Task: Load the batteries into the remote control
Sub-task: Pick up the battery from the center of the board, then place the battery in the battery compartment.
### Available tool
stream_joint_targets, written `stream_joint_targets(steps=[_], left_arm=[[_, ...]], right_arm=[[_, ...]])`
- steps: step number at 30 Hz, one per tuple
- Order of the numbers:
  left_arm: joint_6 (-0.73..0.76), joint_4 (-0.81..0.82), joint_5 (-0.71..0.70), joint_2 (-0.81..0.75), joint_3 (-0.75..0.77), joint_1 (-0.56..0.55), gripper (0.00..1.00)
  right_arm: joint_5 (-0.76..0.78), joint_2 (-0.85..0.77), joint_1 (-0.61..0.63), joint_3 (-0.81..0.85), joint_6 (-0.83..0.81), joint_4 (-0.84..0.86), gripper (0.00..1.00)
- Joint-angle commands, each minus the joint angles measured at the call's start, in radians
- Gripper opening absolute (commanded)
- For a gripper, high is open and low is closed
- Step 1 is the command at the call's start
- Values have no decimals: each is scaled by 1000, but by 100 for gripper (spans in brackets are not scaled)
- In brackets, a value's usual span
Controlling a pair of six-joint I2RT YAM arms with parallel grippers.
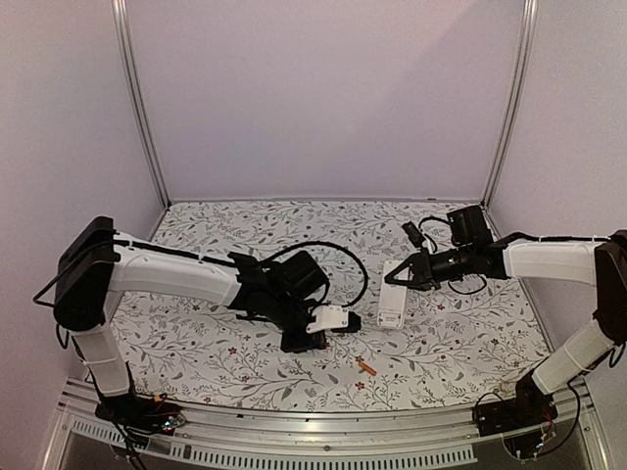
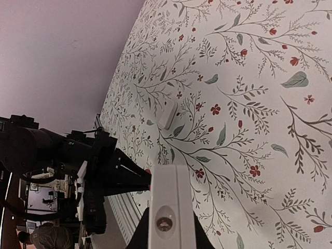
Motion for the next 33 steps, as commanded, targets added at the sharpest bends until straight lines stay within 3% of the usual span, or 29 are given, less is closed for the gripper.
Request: stream_joint_targets(steps=[1,4,13,33], left_arm=[[-43,307,113,-153,-72,-14,0],[-63,432,135,-185,-97,-20,0],[-88,558,169,-152,-67,-36,2],[-47,555,185,-43,-5,-49,2]], right_arm=[[-8,26,52,52,26,0,0],[-2,41,80,65,40,14,0],[-6,68,121,78,129,133,0],[-65,91,144,81,211,228,0]])
